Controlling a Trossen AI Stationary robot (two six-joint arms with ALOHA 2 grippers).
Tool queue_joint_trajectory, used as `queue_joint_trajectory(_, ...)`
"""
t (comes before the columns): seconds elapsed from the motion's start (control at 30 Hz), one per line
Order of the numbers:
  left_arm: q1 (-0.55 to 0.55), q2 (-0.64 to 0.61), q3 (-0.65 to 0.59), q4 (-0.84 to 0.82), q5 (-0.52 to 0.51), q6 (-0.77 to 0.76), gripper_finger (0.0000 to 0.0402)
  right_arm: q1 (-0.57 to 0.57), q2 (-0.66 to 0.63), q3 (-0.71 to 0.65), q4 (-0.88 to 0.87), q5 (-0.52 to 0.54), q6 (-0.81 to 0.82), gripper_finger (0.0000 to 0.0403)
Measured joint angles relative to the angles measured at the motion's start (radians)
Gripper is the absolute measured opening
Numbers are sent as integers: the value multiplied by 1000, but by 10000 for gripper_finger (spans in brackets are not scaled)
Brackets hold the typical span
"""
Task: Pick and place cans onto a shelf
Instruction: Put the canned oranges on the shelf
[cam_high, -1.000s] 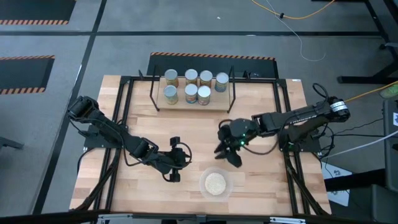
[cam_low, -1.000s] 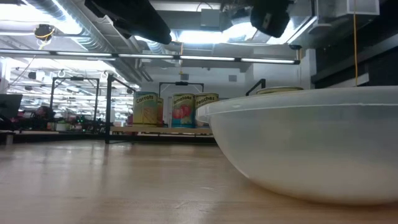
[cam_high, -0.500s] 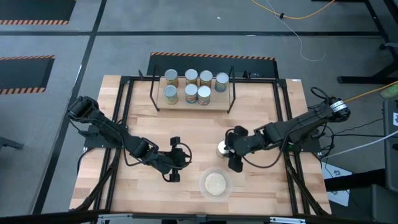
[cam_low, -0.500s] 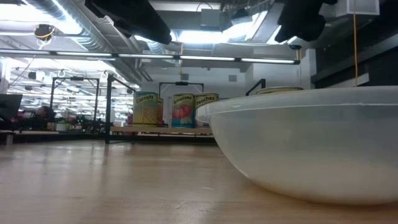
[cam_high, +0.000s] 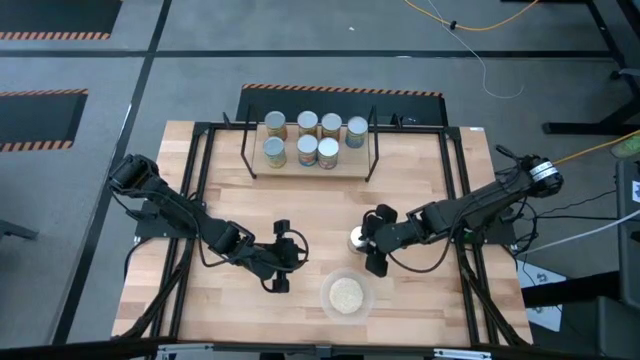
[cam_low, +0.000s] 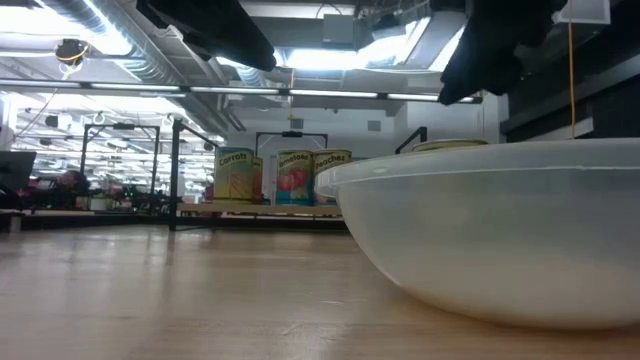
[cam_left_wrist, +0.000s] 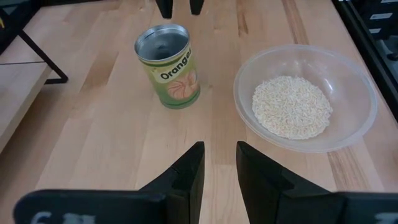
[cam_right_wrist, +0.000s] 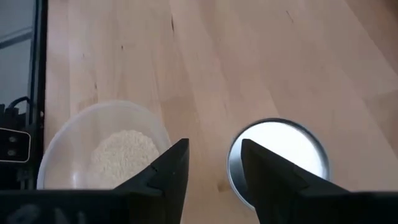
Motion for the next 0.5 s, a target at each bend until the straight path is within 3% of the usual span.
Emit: queue_joint_trajectory(0.5,0,0,0,0,0,0,86,0,0,-176,174,5,-34,152)
